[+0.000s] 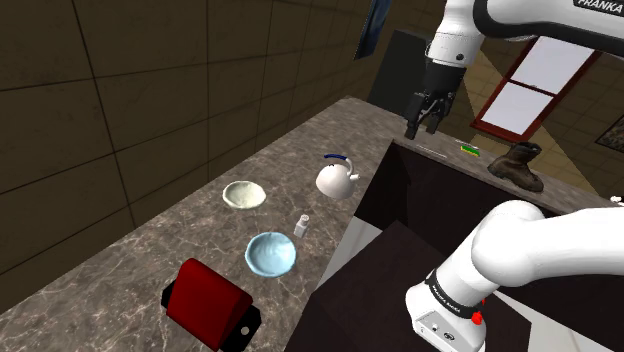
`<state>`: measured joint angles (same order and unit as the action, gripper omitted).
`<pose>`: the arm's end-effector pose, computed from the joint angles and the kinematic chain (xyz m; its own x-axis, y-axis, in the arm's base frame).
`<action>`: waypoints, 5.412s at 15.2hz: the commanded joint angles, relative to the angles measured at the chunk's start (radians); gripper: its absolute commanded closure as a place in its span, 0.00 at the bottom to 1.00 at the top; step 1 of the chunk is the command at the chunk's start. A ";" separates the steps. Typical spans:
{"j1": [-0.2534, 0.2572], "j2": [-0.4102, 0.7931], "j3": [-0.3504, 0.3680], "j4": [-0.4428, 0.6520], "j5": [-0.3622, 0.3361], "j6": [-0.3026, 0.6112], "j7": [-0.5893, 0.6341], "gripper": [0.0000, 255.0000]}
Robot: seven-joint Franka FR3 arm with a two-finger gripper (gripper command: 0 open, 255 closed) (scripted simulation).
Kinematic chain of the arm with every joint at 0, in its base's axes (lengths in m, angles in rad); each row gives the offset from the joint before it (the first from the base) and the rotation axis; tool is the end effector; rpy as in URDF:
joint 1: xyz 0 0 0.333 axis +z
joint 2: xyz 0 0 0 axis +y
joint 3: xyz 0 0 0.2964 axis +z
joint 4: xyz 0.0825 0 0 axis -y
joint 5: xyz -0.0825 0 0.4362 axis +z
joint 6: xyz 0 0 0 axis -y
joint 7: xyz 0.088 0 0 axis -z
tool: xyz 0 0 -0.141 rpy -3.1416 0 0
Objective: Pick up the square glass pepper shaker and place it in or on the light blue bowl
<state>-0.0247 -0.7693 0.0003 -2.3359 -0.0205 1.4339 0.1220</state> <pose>0.3573 -0.0118 0.5363 0.9805 -0.1485 -0.1288 -0.1450 -0.9888 0.0367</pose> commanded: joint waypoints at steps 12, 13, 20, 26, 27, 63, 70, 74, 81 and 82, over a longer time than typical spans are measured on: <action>0.016 0.227 0.033 -0.171 0.021 0.383 0.033 0.00; 0.018 0.257 0.036 -0.179 0.022 0.419 0.036 0.00; 0.026 0.496 0.057 -0.188 0.024 0.658 0.059 0.00; 0.031 0.734 0.072 -0.139 0.011 0.838 0.084 0.00; 0.032 0.775 0.073 -0.125 0.007 0.864 0.089 0.00; 0.076 1.396 0.055 0.169 -0.059 1.171 0.156 1.00; 0.072 1.341 0.060 0.150 -0.054 1.135 0.153 1.00; 0.068 1.287 0.065 0.134 -0.049 1.098 0.149 1.00; 0.063 1.197 0.073 0.116 -0.038 1.026 0.142 1.00; 0.062 1.185 0.074 0.114 -0.036 1.016 0.140 1.00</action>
<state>0.0370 0.4275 0.0731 -2.2214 -0.0588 2.4612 0.2624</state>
